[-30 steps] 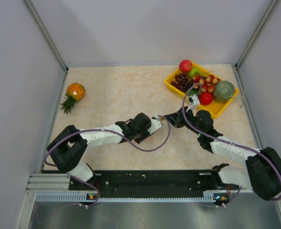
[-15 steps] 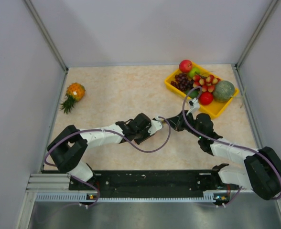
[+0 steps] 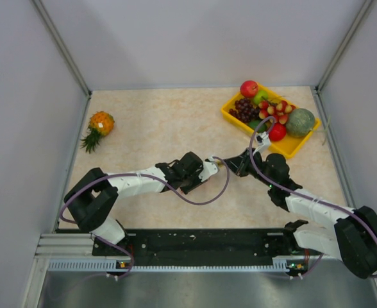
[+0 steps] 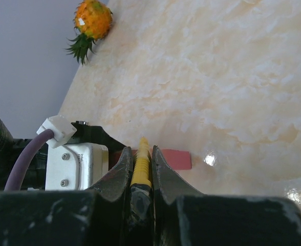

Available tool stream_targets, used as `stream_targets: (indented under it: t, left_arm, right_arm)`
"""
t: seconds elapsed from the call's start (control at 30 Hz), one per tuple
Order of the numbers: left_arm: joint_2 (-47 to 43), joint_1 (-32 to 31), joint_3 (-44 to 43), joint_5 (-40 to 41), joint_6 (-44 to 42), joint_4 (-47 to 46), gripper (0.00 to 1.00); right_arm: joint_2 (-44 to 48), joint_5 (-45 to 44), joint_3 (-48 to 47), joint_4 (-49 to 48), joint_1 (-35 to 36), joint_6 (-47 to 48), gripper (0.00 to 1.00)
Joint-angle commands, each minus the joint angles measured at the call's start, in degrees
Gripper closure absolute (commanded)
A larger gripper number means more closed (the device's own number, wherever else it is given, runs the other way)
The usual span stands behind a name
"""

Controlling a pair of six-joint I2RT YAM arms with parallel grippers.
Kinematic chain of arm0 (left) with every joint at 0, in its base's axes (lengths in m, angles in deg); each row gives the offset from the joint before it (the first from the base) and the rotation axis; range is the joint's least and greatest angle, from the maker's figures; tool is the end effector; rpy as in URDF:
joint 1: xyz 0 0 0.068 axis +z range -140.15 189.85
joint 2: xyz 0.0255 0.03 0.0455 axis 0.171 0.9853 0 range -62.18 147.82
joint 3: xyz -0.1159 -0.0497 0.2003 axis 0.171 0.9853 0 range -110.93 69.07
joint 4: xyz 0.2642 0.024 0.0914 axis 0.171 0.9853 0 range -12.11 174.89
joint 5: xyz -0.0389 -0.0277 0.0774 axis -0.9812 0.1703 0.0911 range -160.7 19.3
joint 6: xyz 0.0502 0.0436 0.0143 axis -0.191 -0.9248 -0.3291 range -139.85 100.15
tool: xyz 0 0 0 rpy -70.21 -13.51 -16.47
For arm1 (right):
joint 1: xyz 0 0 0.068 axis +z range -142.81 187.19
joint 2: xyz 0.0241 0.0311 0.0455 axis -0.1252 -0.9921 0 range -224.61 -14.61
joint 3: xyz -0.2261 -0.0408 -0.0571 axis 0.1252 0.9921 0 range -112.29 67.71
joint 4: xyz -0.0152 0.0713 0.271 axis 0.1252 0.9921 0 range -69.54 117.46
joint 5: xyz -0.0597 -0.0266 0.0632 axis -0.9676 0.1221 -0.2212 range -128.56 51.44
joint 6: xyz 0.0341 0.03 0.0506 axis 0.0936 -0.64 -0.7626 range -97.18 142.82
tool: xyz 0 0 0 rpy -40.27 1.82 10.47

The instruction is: Unpack the express box

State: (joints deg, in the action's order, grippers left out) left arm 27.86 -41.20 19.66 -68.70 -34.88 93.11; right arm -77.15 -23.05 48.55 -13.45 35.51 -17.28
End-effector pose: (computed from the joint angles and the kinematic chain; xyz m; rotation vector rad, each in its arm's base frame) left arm 0.2107 -0.2576 0.1063 1.3825 2.1512 -0.2005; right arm 0.2348 0.1431 0.1551 -0.0224 1.8635 1.0900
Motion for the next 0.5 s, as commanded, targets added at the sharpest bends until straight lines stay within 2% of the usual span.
stream_targets:
  t: [0.0,0.47]
  left_arm:
    - [1.3,-0.1,-0.9,-0.6,0.1,0.2,0.87]
    - [1.3,-0.2,-0.8,-0.6,0.3,0.2,0.87]
  right_arm:
    - [-0.9,0.4,-0.5,-1.7,-0.6,0.5,1.00]
    - [-3.3,0.8,0.1,-5.2,-0.1,-1.4,1.00]
